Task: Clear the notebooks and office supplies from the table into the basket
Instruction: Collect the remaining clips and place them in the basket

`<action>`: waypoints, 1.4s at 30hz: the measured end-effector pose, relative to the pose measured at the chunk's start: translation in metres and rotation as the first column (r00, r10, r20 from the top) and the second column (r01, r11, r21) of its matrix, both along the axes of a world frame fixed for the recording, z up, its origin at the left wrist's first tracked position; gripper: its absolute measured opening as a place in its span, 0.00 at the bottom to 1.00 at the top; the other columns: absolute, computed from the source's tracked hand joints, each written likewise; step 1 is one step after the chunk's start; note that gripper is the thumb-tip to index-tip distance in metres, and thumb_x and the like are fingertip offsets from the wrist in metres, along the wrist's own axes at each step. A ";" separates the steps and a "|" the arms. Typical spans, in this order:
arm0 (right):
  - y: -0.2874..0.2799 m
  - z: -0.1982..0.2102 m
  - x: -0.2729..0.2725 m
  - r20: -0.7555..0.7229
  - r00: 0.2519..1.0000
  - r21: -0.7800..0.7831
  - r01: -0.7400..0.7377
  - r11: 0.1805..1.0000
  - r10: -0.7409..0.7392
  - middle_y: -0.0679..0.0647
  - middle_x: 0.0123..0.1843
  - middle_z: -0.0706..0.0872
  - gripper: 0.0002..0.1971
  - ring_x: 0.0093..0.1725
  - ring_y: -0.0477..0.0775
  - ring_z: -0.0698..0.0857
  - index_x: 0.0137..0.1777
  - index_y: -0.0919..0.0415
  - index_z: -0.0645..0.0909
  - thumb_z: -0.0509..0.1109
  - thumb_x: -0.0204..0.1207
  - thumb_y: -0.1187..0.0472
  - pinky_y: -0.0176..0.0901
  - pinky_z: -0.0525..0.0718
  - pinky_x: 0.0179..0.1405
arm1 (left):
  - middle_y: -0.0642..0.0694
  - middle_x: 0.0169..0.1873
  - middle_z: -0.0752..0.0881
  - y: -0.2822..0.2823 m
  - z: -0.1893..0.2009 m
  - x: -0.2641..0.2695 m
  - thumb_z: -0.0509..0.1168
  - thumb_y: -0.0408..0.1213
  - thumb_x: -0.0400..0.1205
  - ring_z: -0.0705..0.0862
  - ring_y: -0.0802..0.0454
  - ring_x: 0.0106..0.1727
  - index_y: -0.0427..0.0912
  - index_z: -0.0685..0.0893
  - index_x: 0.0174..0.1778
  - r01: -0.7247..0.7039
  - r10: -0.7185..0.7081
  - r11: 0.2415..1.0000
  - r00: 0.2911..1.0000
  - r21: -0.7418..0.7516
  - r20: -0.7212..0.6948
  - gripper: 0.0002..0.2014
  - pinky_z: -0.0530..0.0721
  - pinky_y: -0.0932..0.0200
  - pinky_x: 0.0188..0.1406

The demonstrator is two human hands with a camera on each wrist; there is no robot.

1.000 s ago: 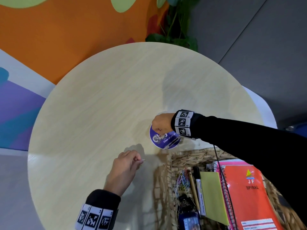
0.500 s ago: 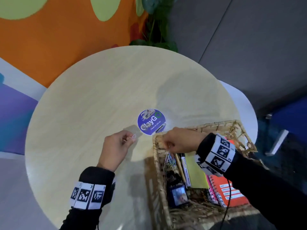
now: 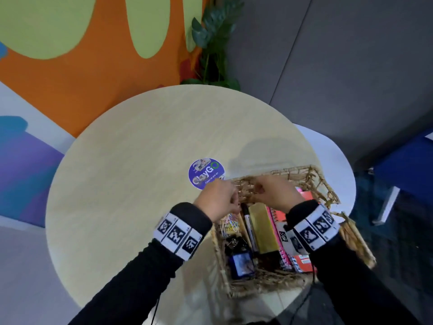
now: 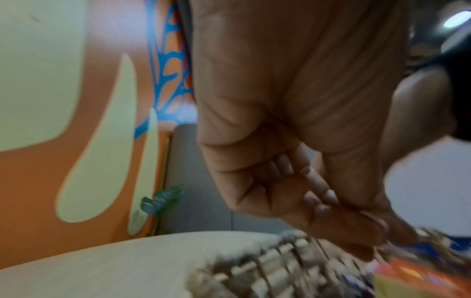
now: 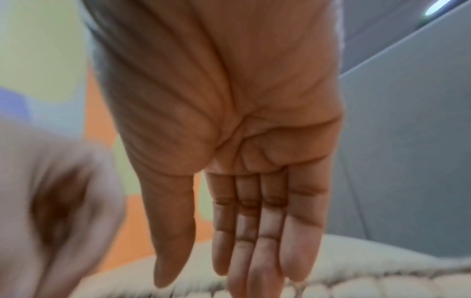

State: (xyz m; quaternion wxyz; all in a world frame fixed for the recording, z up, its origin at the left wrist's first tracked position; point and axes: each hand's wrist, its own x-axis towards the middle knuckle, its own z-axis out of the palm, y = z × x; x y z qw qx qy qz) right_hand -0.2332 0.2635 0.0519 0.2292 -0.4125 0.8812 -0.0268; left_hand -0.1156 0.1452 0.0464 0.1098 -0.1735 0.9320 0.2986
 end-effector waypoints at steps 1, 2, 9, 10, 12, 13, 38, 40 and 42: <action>0.016 0.009 -0.002 0.016 0.998 -0.085 0.068 0.994 -0.067 0.55 0.45 0.87 0.07 0.49 0.58 0.86 0.45 0.58 0.83 0.73 0.72 0.56 0.44 0.77 0.42 | 0.46 0.40 0.93 0.006 -0.007 -0.008 0.74 0.33 0.72 0.90 0.50 0.44 0.41 0.91 0.39 0.053 -0.053 0.999 0.998 -0.010 0.045 0.02 0.86 0.57 0.49; 0.032 0.018 -0.002 0.041 0.992 -0.158 0.122 0.980 -0.117 0.53 0.42 0.86 0.05 0.47 0.56 0.86 0.43 0.56 0.83 0.74 0.72 0.56 0.44 0.79 0.41 | 0.44 0.41 0.93 0.012 -0.013 -0.014 0.72 0.31 0.73 0.91 0.48 0.45 0.40 0.91 0.41 0.099 -0.096 0.995 0.991 -0.027 0.091 0.04 0.88 0.53 0.51; 0.108 0.009 0.017 0.113 0.946 -0.212 0.323 0.922 -0.305 0.47 0.39 0.85 0.07 0.43 0.48 0.84 0.45 0.55 0.85 0.74 0.73 0.53 0.37 0.78 0.40 | 0.42 0.39 0.81 0.031 -0.031 -0.038 0.63 0.23 0.78 0.84 0.45 0.42 0.28 0.85 0.45 0.309 -0.238 0.944 0.882 -0.118 0.406 0.06 0.87 0.54 0.51; 0.115 0.004 0.020 0.131 0.938 -0.202 0.342 0.918 -0.321 0.46 0.38 0.84 0.05 0.41 0.46 0.83 0.44 0.53 0.84 0.74 0.73 0.53 0.34 0.76 0.37 | 0.42 0.38 0.82 0.031 -0.030 -0.039 0.64 0.23 0.78 0.85 0.45 0.42 0.28 0.86 0.45 0.325 -0.248 0.938 0.870 -0.118 0.426 0.06 0.86 0.55 0.48; 0.129 -0.002 0.025 0.157 0.926 -0.221 0.373 0.901 -0.344 0.46 0.37 0.86 0.04 0.39 0.42 0.83 0.41 0.51 0.83 0.75 0.72 0.55 0.31 0.76 0.35 | 0.42 0.35 0.82 0.029 -0.026 -0.040 0.65 0.24 0.77 0.84 0.45 0.40 0.26 0.87 0.50 0.362 -0.281 0.927 0.841 -0.095 0.462 0.09 0.83 0.59 0.42; 0.137 -0.002 0.026 0.148 0.919 -0.262 0.392 0.882 -0.365 0.47 0.38 0.87 0.03 0.40 0.43 0.84 0.41 0.52 0.84 0.75 0.73 0.56 0.33 0.78 0.38 | 0.41 0.36 0.85 0.027 -0.023 -0.039 0.66 0.26 0.78 0.85 0.45 0.41 0.27 0.87 0.52 0.365 -0.284 0.926 0.839 -0.093 0.464 0.10 0.82 0.60 0.41; 0.244 -0.058 0.018 0.285 0.515 -0.366 0.838 0.404 -0.809 0.57 0.27 0.87 0.06 0.30 0.60 0.86 0.44 0.58 0.83 0.65 0.79 0.60 0.46 0.81 0.32 | 0.55 0.26 0.73 0.046 -0.040 0.088 0.56 0.41 0.83 0.72 0.58 0.25 0.41 0.66 0.63 -0.319 0.327 0.943 0.941 0.098 -0.090 0.15 0.62 0.66 0.20; 0.231 -0.045 0.014 0.297 0.563 -0.392 0.808 0.439 -0.772 0.56 0.23 0.85 0.07 0.26 0.58 0.85 0.40 0.58 0.82 0.66 0.79 0.62 0.40 0.77 0.25 | 0.54 0.28 0.75 0.036 -0.036 0.093 0.57 0.41 0.83 0.78 0.51 0.29 0.43 0.68 0.63 -0.355 0.369 0.927 0.921 0.121 -0.127 0.14 0.64 0.63 0.22; 0.210 -0.029 0.009 0.311 0.602 -0.419 0.781 0.463 -0.735 0.60 0.27 0.86 0.08 0.31 0.62 0.84 0.38 0.59 0.82 0.67 0.78 0.62 0.47 0.77 0.29 | 0.53 0.26 0.75 0.022 -0.030 0.099 0.59 0.40 0.82 0.81 0.50 0.30 0.45 0.70 0.62 -0.391 0.408 0.912 0.896 0.127 -0.175 0.13 0.64 0.61 0.24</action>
